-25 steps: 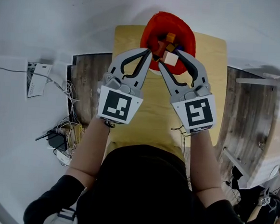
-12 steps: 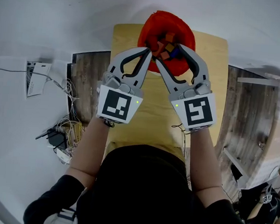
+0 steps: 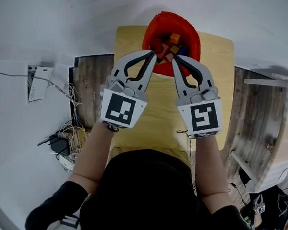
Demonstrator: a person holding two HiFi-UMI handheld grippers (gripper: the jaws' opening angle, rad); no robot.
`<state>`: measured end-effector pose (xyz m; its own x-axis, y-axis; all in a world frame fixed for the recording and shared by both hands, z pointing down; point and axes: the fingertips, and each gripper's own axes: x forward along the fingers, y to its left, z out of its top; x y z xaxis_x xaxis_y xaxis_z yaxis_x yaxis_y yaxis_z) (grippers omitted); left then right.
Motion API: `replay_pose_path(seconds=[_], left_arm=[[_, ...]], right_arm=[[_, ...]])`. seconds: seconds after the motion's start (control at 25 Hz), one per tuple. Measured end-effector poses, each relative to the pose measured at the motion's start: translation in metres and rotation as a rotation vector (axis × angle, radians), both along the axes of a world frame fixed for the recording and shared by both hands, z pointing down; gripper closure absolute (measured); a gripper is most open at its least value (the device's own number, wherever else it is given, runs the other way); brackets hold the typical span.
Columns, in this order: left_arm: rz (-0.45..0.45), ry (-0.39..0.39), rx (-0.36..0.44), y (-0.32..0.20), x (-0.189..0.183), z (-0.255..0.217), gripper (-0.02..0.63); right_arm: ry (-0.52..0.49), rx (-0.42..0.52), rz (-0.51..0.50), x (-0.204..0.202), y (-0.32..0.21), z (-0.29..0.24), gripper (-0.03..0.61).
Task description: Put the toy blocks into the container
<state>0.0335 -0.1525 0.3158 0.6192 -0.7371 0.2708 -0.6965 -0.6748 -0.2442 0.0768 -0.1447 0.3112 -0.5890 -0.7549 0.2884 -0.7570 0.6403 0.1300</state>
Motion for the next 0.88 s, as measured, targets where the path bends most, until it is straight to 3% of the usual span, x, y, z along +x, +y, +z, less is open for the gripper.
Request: replay_pose_path(seconds=[0.4,0.88], left_arm=[[0.009,0.026,0.047,0.017,-0.011,-0.031,0.604],[0.047,0.056,0.125,0.075,-0.053,-0.075,0.604]], right_arm=[[0.01,0.104,0.002,-0.016,0.019,-0.042,0.551],[-0.048,0.209,0.004,-0.058,0.079,-0.103,0.551]])
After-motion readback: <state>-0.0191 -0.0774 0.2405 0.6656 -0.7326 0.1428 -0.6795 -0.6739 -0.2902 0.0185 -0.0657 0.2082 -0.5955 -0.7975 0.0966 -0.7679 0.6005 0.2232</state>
